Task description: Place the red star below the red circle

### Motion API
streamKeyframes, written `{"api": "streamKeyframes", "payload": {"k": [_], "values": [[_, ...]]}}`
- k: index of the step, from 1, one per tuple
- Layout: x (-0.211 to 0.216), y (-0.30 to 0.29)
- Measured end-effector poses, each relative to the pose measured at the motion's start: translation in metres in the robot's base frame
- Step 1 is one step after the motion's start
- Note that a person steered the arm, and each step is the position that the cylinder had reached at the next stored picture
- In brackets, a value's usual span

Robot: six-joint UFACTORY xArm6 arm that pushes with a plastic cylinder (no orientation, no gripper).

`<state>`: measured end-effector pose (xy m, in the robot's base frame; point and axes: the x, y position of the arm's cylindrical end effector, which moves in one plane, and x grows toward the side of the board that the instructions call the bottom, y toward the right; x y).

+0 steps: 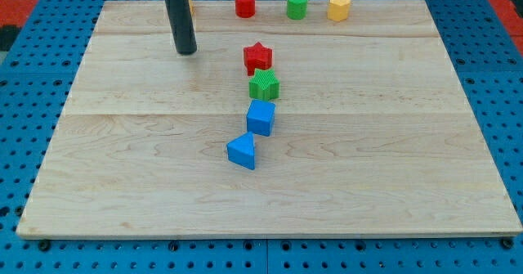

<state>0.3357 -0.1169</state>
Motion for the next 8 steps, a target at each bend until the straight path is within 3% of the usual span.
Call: {"api": "streamKeyframes", "payload": {"k": [2, 4, 5, 6, 7, 8], "values": [[0.042, 0.112], [0.013, 0.17], [-0.002, 0.133], [0.024, 0.129], [0.022, 0.098], [-0.01, 0.056]]}}
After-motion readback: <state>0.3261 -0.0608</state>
